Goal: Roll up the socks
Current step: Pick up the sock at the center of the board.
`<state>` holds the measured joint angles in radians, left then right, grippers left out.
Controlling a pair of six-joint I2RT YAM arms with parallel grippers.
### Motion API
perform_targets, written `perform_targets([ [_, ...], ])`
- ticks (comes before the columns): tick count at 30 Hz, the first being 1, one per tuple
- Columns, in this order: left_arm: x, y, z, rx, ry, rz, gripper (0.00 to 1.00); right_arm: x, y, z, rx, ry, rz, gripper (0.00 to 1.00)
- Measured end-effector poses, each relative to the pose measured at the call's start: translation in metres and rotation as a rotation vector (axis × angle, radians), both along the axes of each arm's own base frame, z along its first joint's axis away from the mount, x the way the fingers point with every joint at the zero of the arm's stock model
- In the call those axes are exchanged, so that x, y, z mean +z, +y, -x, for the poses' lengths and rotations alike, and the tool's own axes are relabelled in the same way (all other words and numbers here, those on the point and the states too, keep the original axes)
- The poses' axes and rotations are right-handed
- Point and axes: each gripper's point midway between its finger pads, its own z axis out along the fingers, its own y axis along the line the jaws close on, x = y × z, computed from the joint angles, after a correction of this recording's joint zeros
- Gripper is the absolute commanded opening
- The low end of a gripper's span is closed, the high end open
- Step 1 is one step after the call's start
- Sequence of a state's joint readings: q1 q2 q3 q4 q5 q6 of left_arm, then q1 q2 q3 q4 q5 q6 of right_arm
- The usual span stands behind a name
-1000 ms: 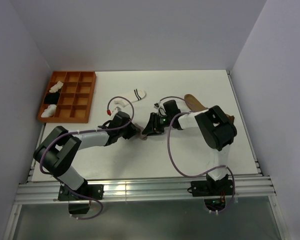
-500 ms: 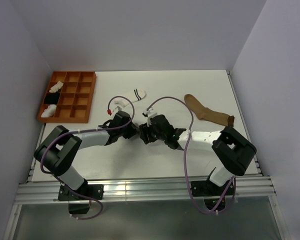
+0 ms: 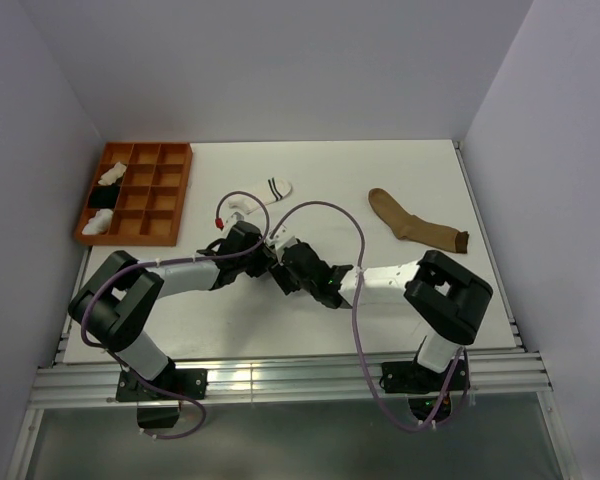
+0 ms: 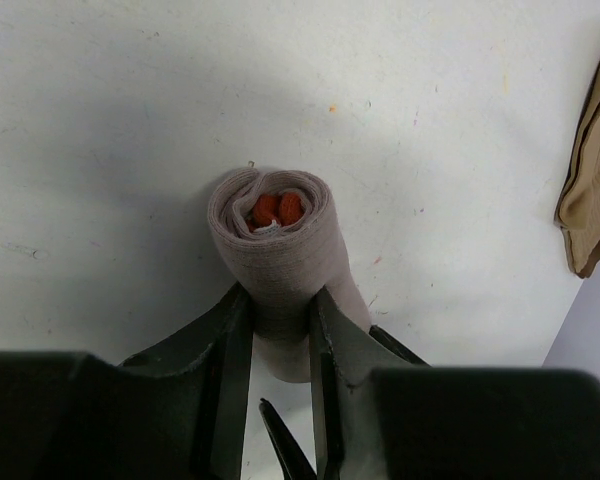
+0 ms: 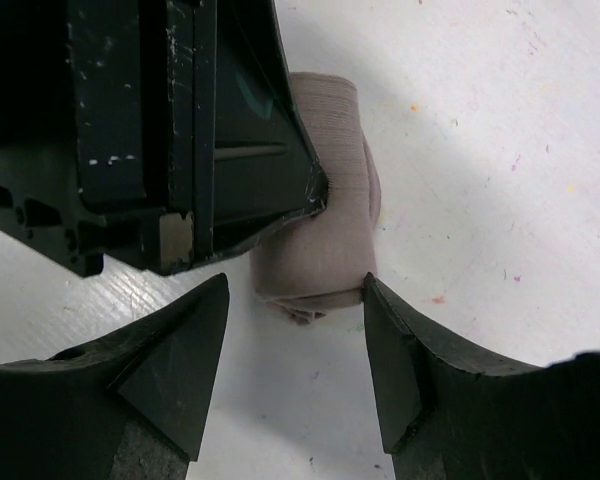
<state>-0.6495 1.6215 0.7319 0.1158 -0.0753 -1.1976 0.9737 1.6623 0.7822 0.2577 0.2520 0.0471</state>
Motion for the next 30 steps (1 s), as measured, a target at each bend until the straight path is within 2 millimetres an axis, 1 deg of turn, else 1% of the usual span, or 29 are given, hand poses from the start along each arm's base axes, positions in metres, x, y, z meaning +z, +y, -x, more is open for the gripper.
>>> perform_targets([
  [5,0.0,-0.001,0.0,-0.002,0.002,0.001,0.2,-0.01,0.002,-0.003,-0.001,-0.008,0.028,0.64],
  [9,0.0,-0.001,-0.002,-0.001,0.003,0.004,0.2,-0.013,0.003,-0.008,-0.01,-0.019,0.042,0.64],
  [12,0.0,-0.001,-0.003,0.001,0.003,0.004,0.2,-0.016,0.004,-0.011,-0.018,-0.023,0.05,0.61],
  [14,0.0,-0.001,-0.004,0.003,0.003,0.004,0.2,-0.019,0.005,-0.013,-0.022,-0.027,0.057,0.56],
  [15,0.0,0.0,-0.005,0.005,0.003,0.004,0.2,-0.019,0.005,-0.014,-0.027,-0.031,0.06,0.51],
  [16,0.0,0.0,-0.005,0.007,0.003,0.004,0.2,-0.02,0.005,-0.015,-0.03,-0.034,0.063,0.43],
  [17,0.0,0.001,-0.006,0.008,0.002,0.003,0.2,-0.02,0.005,-0.016,-0.031,-0.035,0.068,0.37],
  [18,0.0,0.001,-0.006,0.009,-0.002,-0.002,0.2,-0.022,0.004,-0.016,-0.031,-0.035,0.074,0.24],
  [20,0.0,0.002,-0.008,0.013,-0.009,-0.011,0.2,-0.022,0.004,-0.017,-0.039,-0.036,0.075,0.13],
  [21,0.0,0.003,-0.008,0.016,-0.009,-0.014,0.2,-0.022,0.004,-0.018,-0.042,-0.035,0.073,0.02],
  [22,0.0,0.003,-0.009,0.019,-0.011,-0.017,0.23,-0.022,0.004,-0.018,-0.045,-0.032,0.071,0.0],
  [24,0.0,0.004,-0.009,0.022,-0.014,-0.021,0.28,-0.022,0.004,-0.018,-0.049,-0.025,0.063,0.0],
  [25,0.0,0.004,-0.01,0.023,-0.014,-0.021,0.36,-0.022,0.004,-0.018,-0.049,-0.019,0.058,0.0],
  [27,0.0,0.005,-0.01,0.023,-0.015,-0.024,0.44,-0.022,0.004,-0.018,-0.046,-0.005,0.042,0.0],
  [28,0.0,0.005,-0.009,0.023,-0.012,-0.026,0.51,-0.022,0.004,-0.019,-0.046,0.007,0.031,0.0],
  [30,-0.002,0.007,-0.008,0.027,-0.005,-0.034,0.57,-0.022,0.004,-0.019,-0.042,0.032,0.012,0.0],
])
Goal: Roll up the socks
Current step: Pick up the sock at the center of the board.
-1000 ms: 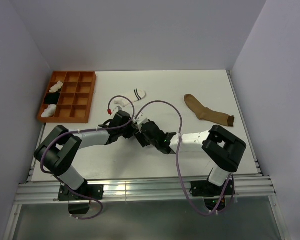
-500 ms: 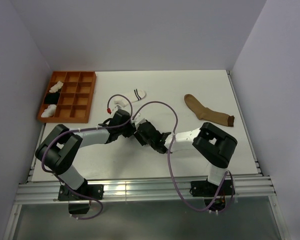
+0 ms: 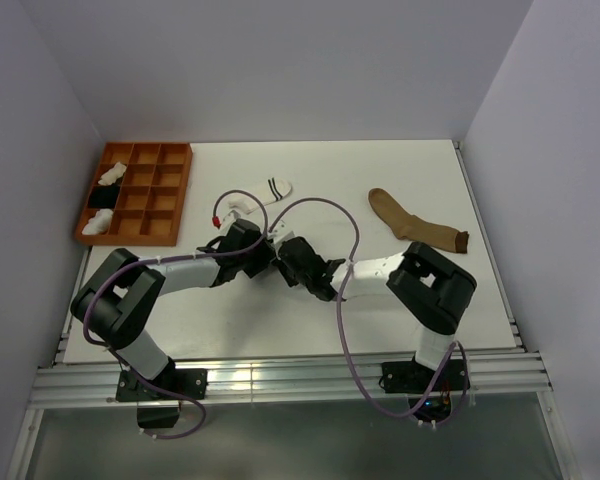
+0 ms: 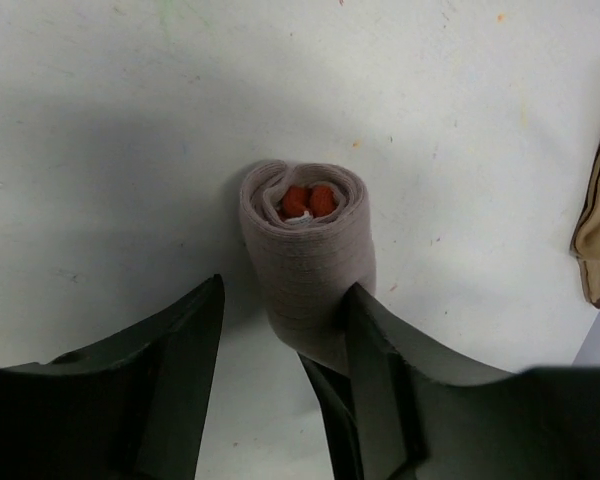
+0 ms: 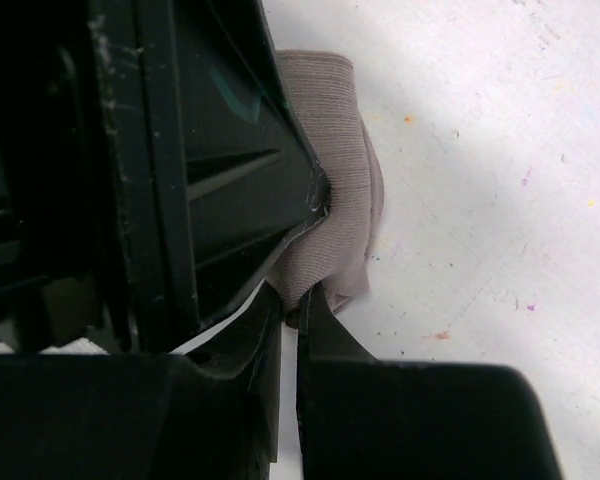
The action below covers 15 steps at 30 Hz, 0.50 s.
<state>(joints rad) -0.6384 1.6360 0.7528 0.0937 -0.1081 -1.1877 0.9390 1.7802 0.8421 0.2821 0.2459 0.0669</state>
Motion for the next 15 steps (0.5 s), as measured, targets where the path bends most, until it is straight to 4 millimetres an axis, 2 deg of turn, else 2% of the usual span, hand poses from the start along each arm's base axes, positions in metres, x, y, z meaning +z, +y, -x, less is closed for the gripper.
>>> perform_targets([
  [4,-0.001,0.002,0.0,0.018,0.005,-0.003,0.64,0.001,0.002,0.001,0.008,0.045,-0.039,0.0],
  [15,0.001,0.003,-0.004,0.069,0.003,0.016,0.64,0.004,0.01,0.003,0.023,0.225,-0.226,0.0],
])
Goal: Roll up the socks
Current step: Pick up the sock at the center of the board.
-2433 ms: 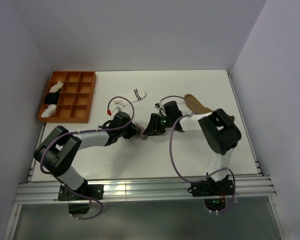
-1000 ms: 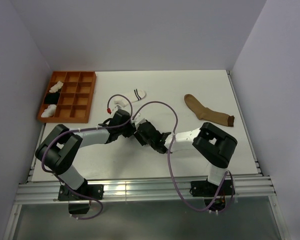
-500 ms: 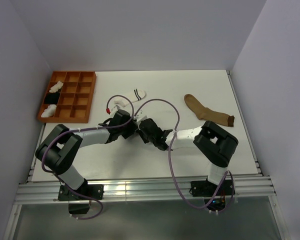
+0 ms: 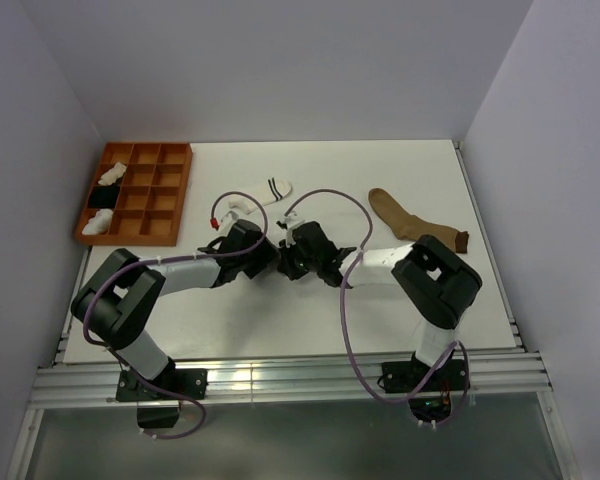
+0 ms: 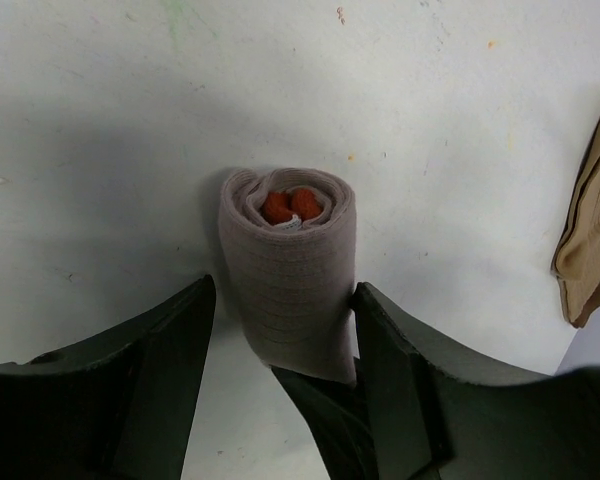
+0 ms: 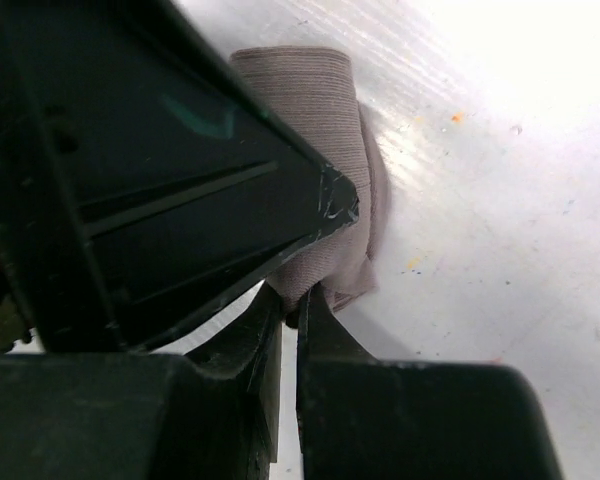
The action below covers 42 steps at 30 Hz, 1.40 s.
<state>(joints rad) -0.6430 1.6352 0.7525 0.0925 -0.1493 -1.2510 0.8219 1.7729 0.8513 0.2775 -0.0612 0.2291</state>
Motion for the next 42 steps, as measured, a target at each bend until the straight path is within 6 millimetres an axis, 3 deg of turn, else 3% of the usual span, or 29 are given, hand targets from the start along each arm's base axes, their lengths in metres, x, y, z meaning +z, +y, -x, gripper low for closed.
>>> perform_targets([
  [23,-0.004,-0.001,-0.006,0.019,0.004,-0.029,0.58,0.003,0.005,0.005,-0.025,0.384,-0.282,0.0],
  [25,-0.004,0.0,-0.006,0.024,0.006,-0.031,0.54,0.003,0.004,0.004,-0.028,0.412,-0.305,0.0],
  [30,-0.008,0.0,-0.007,0.034,0.015,-0.032,0.24,0.003,0.003,0.004,-0.034,0.446,-0.334,0.0],
  [33,-0.008,-0.002,-0.01,0.034,0.015,-0.036,0.09,0.003,0.002,0.004,-0.039,0.446,-0.335,0.07],
  [35,-0.007,-0.003,-0.011,0.03,0.014,-0.039,0.0,0.002,0.001,0.004,-0.044,0.444,-0.336,0.22],
  [37,-0.007,-0.004,-0.012,0.028,0.014,-0.042,0.0,0.005,-0.001,0.004,-0.049,0.433,-0.335,0.39],
  [42,-0.008,-0.003,-0.012,0.026,0.007,-0.061,0.0,0.017,-0.017,0.013,-0.066,0.413,-0.283,0.56],
])
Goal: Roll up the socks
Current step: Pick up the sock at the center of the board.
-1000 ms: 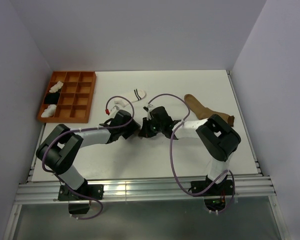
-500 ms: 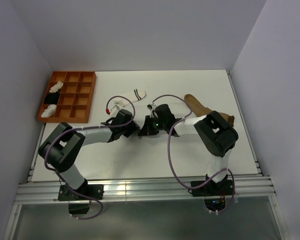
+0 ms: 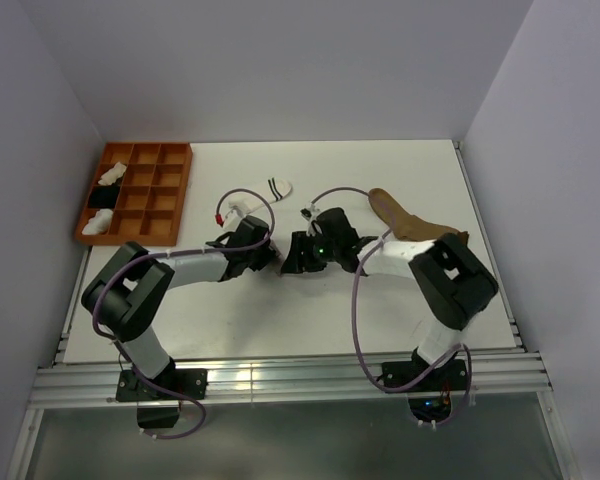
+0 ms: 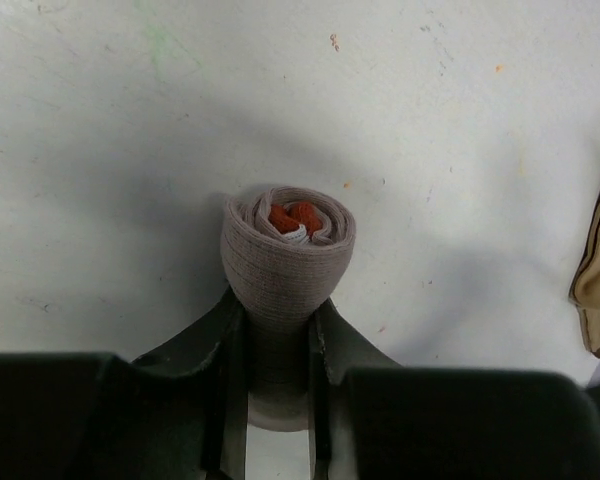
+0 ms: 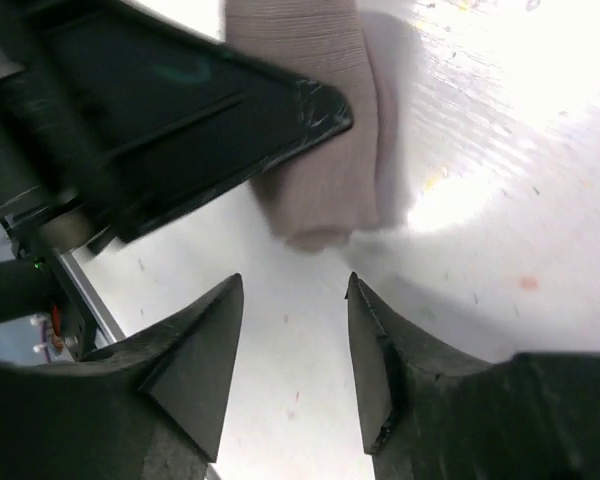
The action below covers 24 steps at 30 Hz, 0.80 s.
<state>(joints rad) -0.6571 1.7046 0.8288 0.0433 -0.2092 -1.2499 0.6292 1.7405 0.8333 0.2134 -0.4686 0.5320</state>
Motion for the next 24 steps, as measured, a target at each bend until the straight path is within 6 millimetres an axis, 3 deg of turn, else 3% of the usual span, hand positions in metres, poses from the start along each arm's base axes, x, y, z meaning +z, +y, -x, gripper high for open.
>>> perform_targets([
  [5,0.003,0.007,0.0,-0.006,-0.004,-0.059,0.0,0.046,-0.019,0.0,-0.03,-0.118,0.026,0.63],
  [13,0.02,0.051,-0.003,-0.013,0.019,-0.305,0.0,0.118,-0.075,0.007,-0.16,-0.323,0.083,0.73],
  [18,0.073,0.083,-0.028,0.008,-0.047,-0.384,0.0,0.158,-0.117,0.012,-0.291,-0.449,0.126,0.87],
  [19,0.088,0.093,-0.036,0.017,-0.072,-0.398,0.0,0.166,-0.125,0.014,-0.318,-0.472,0.132,0.93],
  [24,0.146,0.148,-0.066,0.073,-0.174,-0.46,0.0,0.203,-0.167,0.021,-0.487,-0.584,0.146,1.0],
])
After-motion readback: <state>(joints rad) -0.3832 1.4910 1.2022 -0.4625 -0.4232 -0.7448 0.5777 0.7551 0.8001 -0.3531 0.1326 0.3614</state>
